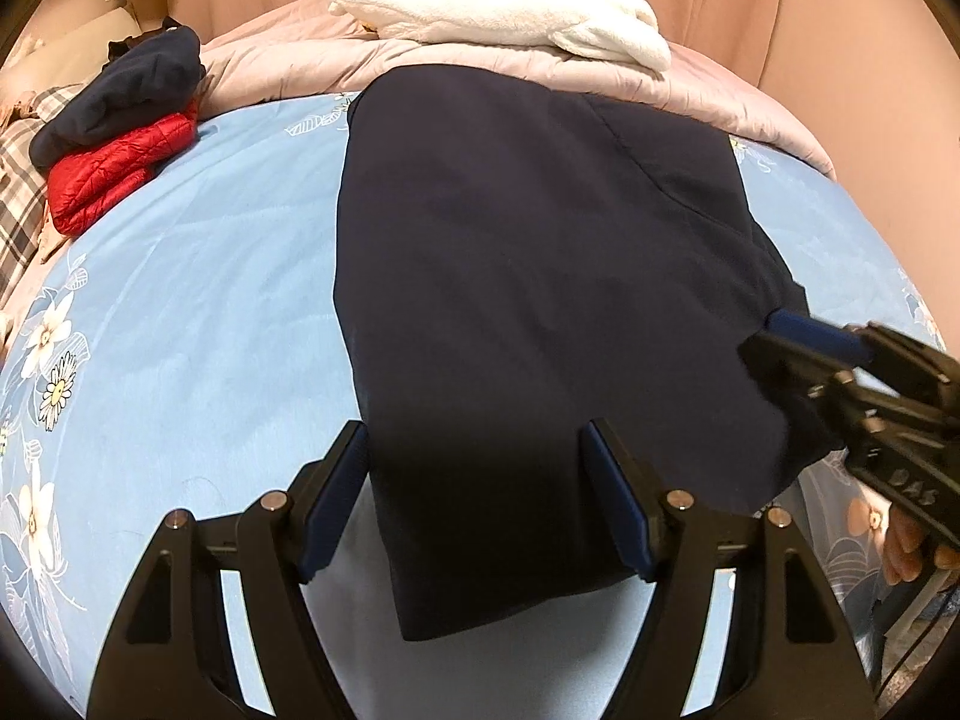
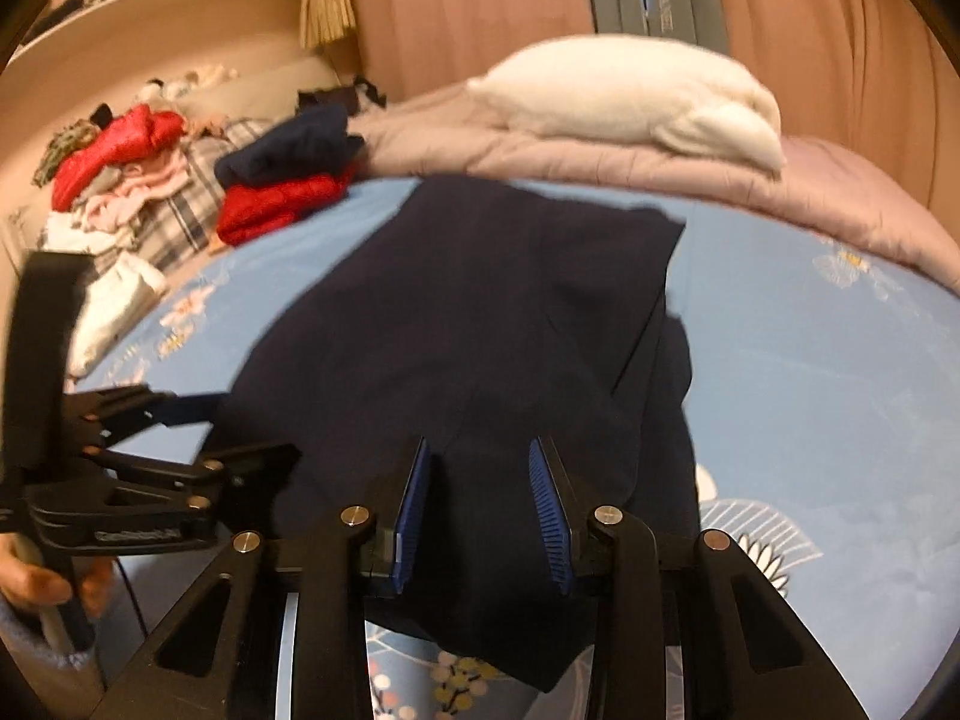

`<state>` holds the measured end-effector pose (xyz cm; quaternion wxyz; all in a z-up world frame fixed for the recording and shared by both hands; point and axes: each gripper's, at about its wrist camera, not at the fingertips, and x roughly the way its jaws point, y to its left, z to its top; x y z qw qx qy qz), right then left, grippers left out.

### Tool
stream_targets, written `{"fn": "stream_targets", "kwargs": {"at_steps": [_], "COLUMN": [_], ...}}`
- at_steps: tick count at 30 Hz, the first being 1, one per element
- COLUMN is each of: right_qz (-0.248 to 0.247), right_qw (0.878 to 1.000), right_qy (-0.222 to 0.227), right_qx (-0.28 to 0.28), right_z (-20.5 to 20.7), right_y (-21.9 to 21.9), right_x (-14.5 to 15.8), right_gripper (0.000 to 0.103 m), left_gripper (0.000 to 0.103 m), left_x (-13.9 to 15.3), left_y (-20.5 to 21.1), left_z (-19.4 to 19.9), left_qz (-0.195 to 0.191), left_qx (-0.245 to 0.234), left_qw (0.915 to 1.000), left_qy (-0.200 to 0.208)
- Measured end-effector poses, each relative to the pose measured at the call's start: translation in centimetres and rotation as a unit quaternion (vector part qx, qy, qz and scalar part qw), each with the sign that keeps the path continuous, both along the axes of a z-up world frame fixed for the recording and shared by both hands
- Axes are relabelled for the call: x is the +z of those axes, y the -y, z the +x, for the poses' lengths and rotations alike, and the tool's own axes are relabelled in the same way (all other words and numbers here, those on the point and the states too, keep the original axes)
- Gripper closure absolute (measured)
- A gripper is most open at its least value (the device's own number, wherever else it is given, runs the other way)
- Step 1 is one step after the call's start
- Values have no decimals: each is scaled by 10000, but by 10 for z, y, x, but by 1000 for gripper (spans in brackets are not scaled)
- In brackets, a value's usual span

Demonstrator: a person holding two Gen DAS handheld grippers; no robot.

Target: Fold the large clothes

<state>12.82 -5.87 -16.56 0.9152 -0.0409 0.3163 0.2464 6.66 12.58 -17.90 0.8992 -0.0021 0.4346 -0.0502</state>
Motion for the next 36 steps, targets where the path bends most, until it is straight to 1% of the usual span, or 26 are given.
{"fn": "stream_targets", "kwargs": {"at_steps": [4, 6, 11, 18, 36], "right_qz": [-128, -103, -123, -69, 39], "right_qw": [9995, 9994, 9993, 9992, 9985], "right_qy": [-291, -342, -361, -400, -538], "right_qx": [-18, -26, -3, -17, -80], "right_z": [14, 13, 10, 3, -7], "right_y": [-2, 0, -2, 0, 17], "right_x": [-15, -17, -18, -20, -21], "right_gripper": [66, 66, 66, 66, 66], "left_gripper": [28, 27, 27, 27, 27], "left_x": [-6, -7, -9, -8, -7], "left_y": [0, -1, -4, -1, 2], "left_z": [3, 4, 7, 7, -7], "left_qz": [5, -85, -188, -139, -76], "left_qx": [12, 30, 42, 35, 96], "left_qw": [10000, 9999, 9997, 9998, 9997], "left_qy": [-51, -97, -159, -165, -201]}}
